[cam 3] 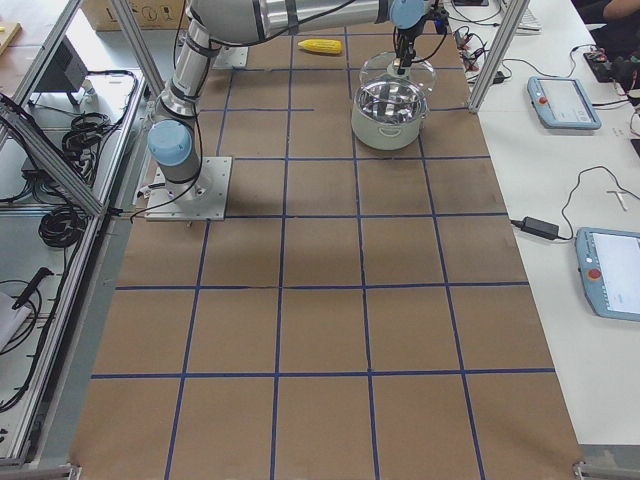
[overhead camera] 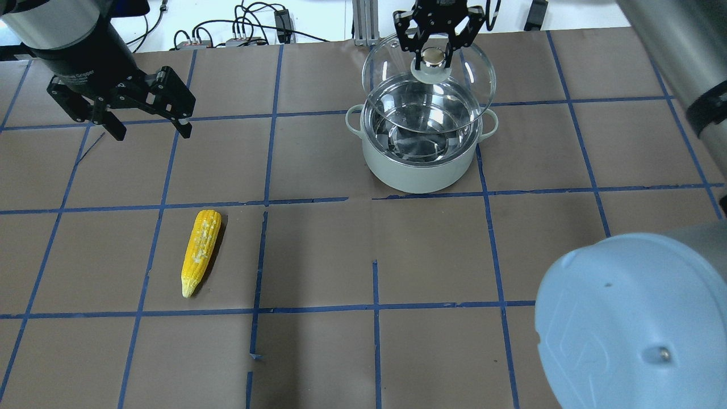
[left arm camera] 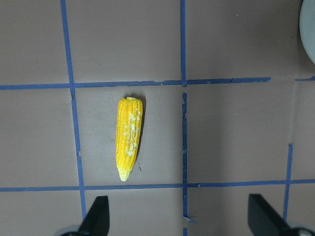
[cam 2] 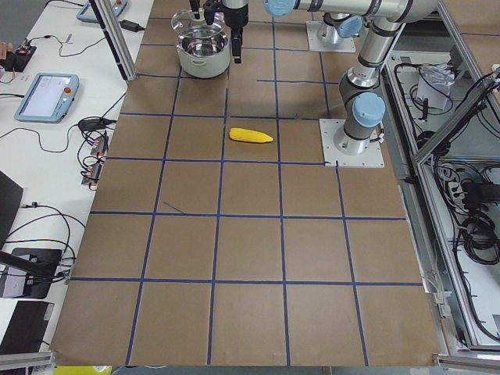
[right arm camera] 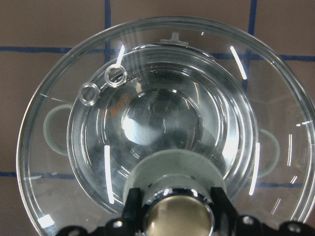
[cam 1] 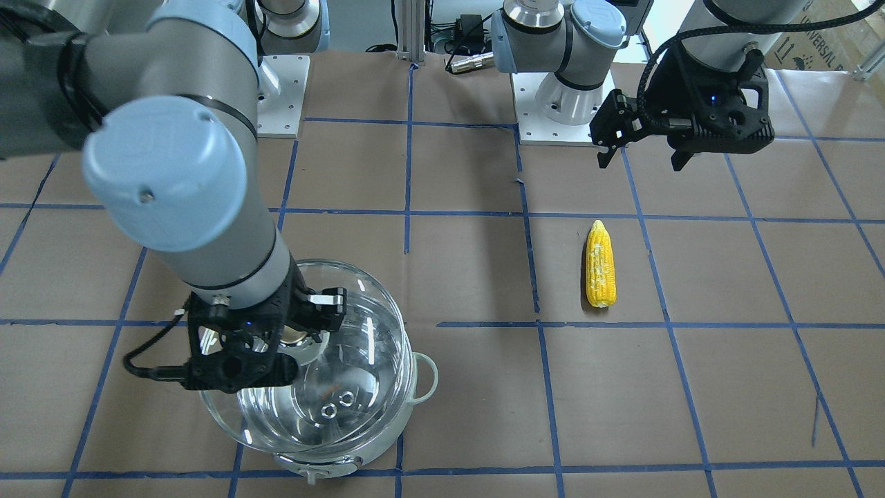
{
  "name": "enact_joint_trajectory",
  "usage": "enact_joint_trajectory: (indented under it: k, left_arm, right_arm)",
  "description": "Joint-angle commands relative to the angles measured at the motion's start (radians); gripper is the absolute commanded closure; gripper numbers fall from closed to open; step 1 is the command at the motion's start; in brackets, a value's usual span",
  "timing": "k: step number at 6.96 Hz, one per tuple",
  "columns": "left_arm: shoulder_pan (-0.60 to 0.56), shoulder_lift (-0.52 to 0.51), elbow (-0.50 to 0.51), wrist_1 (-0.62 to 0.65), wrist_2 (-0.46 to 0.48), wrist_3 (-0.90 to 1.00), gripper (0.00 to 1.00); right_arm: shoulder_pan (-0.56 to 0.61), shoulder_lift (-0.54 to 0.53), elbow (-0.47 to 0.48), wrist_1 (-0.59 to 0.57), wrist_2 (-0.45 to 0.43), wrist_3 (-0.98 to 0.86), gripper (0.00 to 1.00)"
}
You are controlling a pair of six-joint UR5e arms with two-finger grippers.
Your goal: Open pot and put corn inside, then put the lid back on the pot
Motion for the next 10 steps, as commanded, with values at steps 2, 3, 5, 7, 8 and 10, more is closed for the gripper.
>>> enact_joint_trajectory:
  k: [2,3,5,7,8,10]
  left_arm:
    - [0.014,0.009,-0.037,-0.002,0.003,0.033,0.00]
    - [0.034,0.026,-0.072,-0.006,0.004,0.067,0.00]
    - [0.156,0.019,-0.190,0.041,-0.011,0.218,0.00]
    - [0.196,-0.001,-0.438,0.368,-0.010,0.303,0.00]
    - [0.198,-0.027,-0.567,0.571,-0.011,0.287,0.00]
    - [0.187,-0.101,-0.681,0.752,-0.011,0.264,0.00]
  right_arm:
    - [-0.114,-0.262,0.057,0.233,0.008,-0.107,0.70]
    - [-0.136,-0.354,0.144,0.247,0.010,-0.126,0.70]
    - [-0.182,-0.526,0.402,0.188,0.011,-0.173,0.70]
    - [-0.187,-0.567,0.522,0.096,0.004,-0.172,0.70]
    - [-0.187,-0.565,0.505,0.095,-0.003,-0.171,0.70]
    - [-0.187,-0.568,0.491,0.095,-0.029,-0.170,0.70]
